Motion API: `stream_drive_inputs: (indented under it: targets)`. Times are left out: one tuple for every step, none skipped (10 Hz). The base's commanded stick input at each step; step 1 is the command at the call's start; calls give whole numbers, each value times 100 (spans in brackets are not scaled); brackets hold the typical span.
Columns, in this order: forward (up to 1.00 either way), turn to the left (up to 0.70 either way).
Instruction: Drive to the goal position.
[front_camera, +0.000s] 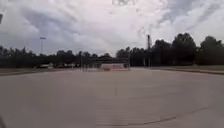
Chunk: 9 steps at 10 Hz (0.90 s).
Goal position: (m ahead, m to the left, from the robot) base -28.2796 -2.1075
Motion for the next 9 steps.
stream_drive_inputs:
  targets:
    - [70, 0]
    - [70, 0]
    - [45, 0]
    - [18, 0]
    - [0, 2]
    - [0, 10]
    - [0, 70]
    - [0, 70]
    - [0, 70]
